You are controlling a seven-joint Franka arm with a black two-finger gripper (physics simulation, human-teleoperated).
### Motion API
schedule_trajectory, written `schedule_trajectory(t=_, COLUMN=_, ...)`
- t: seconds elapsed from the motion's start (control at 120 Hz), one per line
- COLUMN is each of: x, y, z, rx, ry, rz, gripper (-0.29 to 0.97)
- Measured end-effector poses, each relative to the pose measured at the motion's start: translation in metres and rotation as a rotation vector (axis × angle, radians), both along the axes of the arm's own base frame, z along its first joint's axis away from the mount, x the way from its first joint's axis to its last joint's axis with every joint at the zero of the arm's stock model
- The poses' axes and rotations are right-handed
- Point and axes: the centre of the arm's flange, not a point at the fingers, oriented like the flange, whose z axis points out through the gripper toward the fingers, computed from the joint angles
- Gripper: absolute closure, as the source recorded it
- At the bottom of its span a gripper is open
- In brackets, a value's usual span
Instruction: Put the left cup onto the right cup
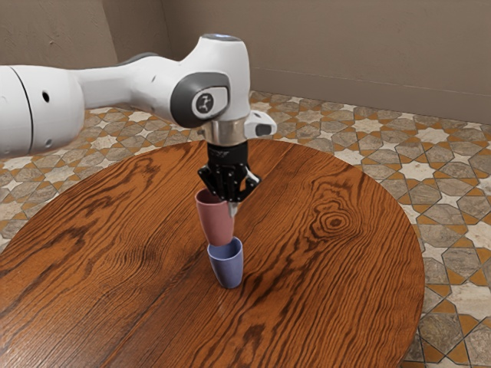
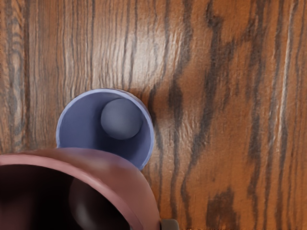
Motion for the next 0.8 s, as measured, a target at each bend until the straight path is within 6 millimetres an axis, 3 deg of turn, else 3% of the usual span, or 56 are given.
schedule_trajectory(t=0.3, x=0.006, y=0.001, z=-0.017, rx=0.007, ry=-0.05, rz=0.02, gripper=0.78)
schedule_trajectory(t=0.8, x=0.017, y=0.0, z=-0.025, rx=-0.004, ry=-0.111, rz=0.043, gripper=0.78)
